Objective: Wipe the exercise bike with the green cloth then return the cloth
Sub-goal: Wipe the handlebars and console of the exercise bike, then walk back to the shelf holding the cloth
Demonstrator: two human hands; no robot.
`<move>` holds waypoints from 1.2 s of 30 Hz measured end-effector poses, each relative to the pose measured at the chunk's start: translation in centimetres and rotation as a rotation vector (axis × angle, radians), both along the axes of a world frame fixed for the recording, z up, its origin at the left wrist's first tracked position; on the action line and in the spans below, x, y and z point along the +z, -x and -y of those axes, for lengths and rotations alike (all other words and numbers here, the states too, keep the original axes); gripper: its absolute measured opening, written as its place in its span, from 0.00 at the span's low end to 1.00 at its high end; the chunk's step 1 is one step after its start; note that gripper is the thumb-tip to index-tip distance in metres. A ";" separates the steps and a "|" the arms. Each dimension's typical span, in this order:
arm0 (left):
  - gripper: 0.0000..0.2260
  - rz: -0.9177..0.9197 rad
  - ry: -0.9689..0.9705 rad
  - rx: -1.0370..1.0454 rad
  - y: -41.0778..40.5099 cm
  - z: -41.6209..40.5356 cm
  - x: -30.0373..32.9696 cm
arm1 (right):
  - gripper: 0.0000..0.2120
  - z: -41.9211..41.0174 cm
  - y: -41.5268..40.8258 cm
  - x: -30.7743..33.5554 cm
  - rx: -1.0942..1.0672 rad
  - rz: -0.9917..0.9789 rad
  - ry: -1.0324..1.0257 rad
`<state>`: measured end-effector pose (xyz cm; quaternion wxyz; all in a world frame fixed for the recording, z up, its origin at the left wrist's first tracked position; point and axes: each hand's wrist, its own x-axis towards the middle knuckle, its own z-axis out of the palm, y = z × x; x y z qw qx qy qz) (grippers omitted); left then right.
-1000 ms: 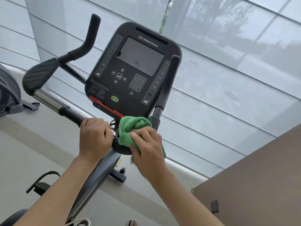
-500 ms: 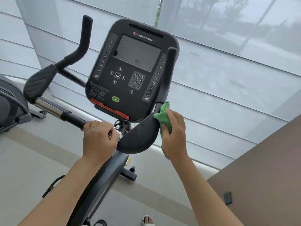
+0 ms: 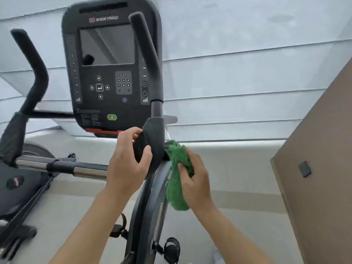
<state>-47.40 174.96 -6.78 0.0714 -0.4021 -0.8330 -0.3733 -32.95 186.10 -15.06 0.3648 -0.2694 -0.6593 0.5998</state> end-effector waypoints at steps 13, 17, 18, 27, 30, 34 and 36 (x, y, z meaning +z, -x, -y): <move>0.17 -0.117 -0.043 0.078 0.2 -0.4 -1.2 | 0.18 2.5 2.7 2.1 0.216 -0.090 0.311; 0.17 -0.138 -0.052 0.086 0.0 -0.3 -1.3 | 0.18 2.7 0.8 2.8 0.228 -0.056 0.274; 0.17 -0.140 -0.056 0.087 -0.1 -0.4 -1.3 | 0.19 2.7 0.2 3.1 0.228 -0.051 0.256; 0.17 0.035 -0.154 -0.012 -1.1 0.5 -0.1 | 0.25 -0.1 -4.0 6.1 0.286 -0.051 -0.082; 0.16 0.042 -0.180 -0.057 -2.6 0.8 0.7 | 0.23 -1.9 -3.5 7.7 0.259 -0.058 -0.174; 0.19 -0.012 -0.191 -0.145 -4.3 0.1 2.6 | 0.17 -4.3 -2.0 9.6 0.226 -0.057 -0.208; 0.24 -0.026 -0.184 -0.167 -4.2 -0.7 3.8 | 0.15 -5.7 -0.9 10.5 0.249 -0.088 -0.243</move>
